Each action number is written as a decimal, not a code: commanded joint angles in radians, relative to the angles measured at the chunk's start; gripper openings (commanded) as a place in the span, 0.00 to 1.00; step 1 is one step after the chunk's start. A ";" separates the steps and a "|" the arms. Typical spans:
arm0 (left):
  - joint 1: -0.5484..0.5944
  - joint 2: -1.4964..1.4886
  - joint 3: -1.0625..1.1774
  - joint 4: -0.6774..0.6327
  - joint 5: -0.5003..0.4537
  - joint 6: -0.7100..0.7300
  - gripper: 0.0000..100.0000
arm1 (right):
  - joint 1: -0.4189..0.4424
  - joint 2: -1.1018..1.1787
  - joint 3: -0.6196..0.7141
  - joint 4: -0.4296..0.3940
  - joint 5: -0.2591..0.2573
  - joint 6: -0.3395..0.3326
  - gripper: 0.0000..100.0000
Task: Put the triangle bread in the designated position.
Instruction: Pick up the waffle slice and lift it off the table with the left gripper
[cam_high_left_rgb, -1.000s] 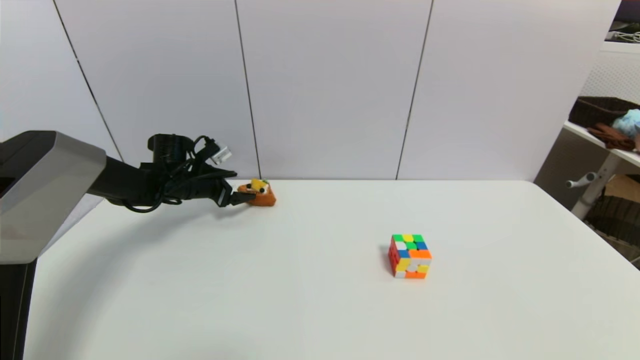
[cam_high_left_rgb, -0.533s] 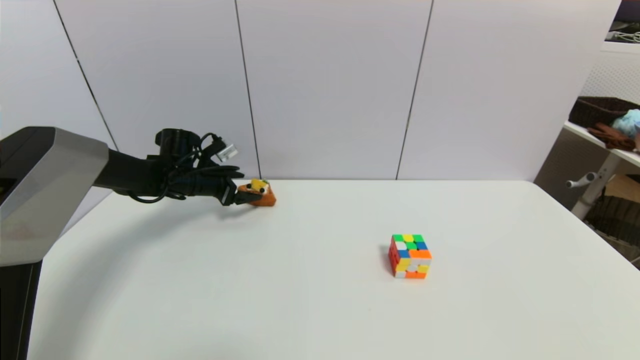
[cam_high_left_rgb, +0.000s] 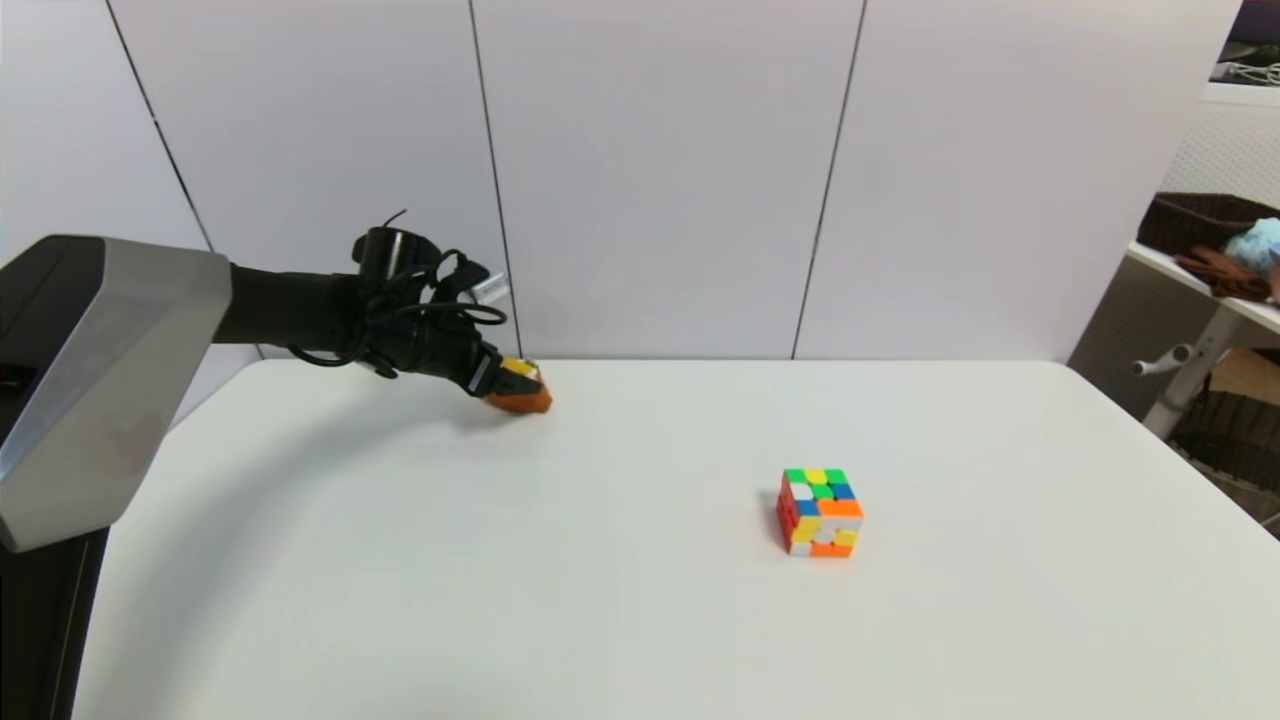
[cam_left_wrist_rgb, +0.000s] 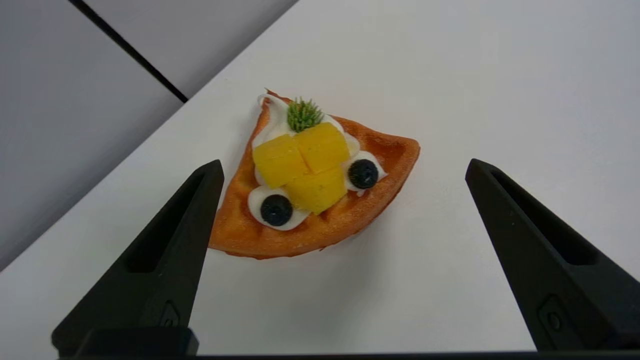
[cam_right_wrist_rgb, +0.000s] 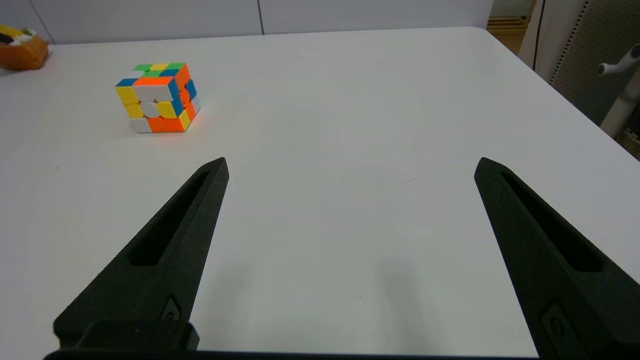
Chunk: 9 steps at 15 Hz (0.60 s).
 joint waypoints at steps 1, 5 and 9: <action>-0.022 -0.002 -0.007 0.039 -0.003 -0.013 1.00 | -0.001 0.002 0.000 0.000 0.000 0.001 1.00; -0.029 0.012 -0.047 0.068 0.040 -0.031 1.00 | 0.001 0.002 0.000 0.000 0.000 -0.001 1.00; -0.035 0.040 -0.102 0.071 0.042 -0.079 1.00 | -0.001 0.002 0.000 0.000 0.000 -0.001 1.00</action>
